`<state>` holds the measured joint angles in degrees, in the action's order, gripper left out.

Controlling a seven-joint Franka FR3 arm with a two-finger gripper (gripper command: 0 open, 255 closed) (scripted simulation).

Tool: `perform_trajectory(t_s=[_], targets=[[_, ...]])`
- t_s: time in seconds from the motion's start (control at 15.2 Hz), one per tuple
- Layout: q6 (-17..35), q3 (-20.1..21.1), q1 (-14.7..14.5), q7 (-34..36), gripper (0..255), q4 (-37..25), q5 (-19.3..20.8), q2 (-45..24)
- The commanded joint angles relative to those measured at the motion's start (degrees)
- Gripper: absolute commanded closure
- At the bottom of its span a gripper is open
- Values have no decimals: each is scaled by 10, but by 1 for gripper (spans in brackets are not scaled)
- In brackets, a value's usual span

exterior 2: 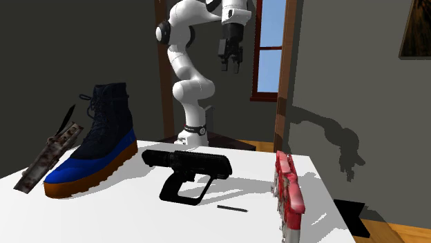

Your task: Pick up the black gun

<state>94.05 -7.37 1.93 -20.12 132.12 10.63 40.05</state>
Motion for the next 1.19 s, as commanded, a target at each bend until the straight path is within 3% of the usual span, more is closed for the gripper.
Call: perform_trajectory(t_s=[0.0, 0.66, 1.12], targets=[[27, -29, 3, -36, 0, 13, 12, -10], [142, -173, 4, -218, 0, -18, 27, -142], [209, -270, -11, -370, 0, -90, -33, -289]])
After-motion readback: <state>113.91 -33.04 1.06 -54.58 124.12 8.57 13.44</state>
